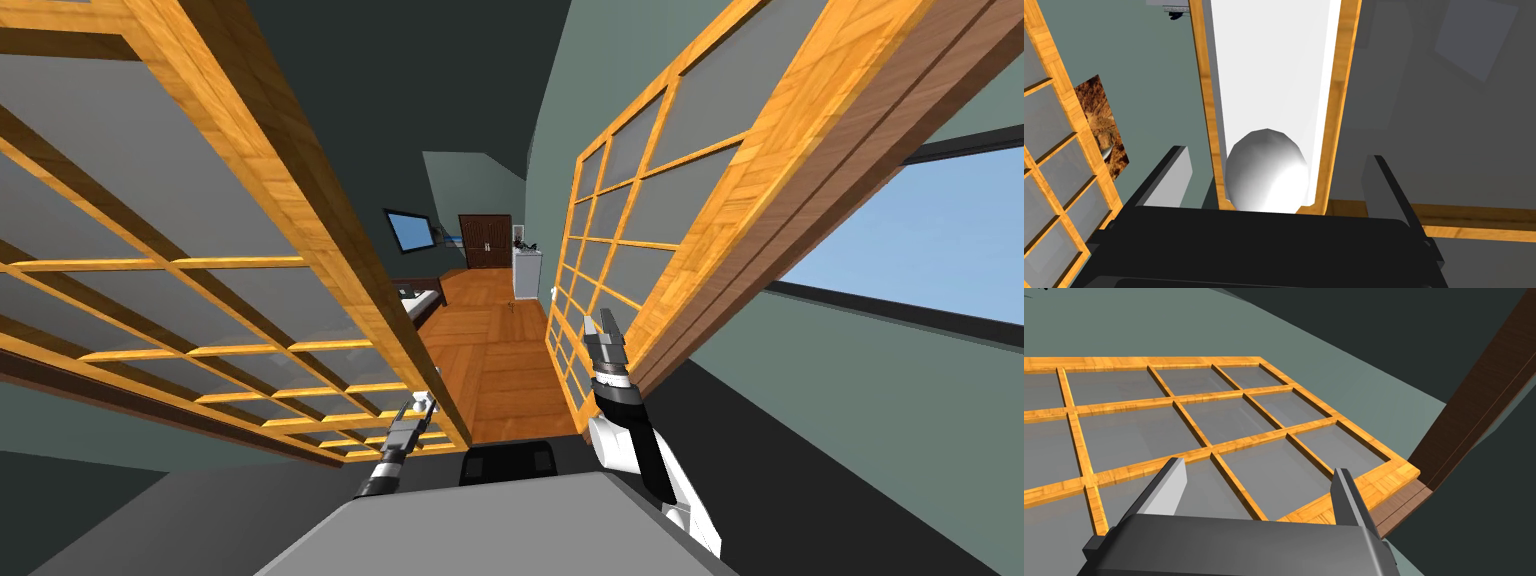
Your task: Push the door open
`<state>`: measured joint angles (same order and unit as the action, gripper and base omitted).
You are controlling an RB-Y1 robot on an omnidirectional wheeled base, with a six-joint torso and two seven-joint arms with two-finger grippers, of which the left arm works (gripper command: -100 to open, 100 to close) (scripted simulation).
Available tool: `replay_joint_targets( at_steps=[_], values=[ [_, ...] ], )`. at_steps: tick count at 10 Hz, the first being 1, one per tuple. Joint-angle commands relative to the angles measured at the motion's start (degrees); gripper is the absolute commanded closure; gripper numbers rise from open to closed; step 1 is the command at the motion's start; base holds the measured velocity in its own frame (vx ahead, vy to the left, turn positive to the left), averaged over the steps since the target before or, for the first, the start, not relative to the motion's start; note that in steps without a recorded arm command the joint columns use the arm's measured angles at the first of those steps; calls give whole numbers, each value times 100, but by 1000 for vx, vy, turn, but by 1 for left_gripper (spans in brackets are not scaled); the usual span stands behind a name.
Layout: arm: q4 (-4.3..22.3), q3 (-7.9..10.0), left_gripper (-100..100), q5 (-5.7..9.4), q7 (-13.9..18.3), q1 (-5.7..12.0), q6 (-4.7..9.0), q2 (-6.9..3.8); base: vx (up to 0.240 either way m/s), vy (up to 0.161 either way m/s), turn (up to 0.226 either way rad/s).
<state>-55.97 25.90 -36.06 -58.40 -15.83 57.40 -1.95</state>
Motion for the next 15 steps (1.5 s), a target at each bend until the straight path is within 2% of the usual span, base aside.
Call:
replay_joint_targets(
  at_steps=[1, 2, 3, 8, 15],
  values=[
    [17, 4, -100, 3, -12, 12, -3, 17, 20, 1, -30],
    [10, 2, -100, 2, -6, 8, -2, 9, 11, 1, -1],
    [10, 2, 100, 2, -6, 8, -2, 9, 0, 0, 0],
    [10, 2, 100, 2, -6, 8, -2, 9, -1, -1, -3],
    [109, -84, 100, 503, 951, 142, -22, -76, 24, 5, -26]
  ],
)
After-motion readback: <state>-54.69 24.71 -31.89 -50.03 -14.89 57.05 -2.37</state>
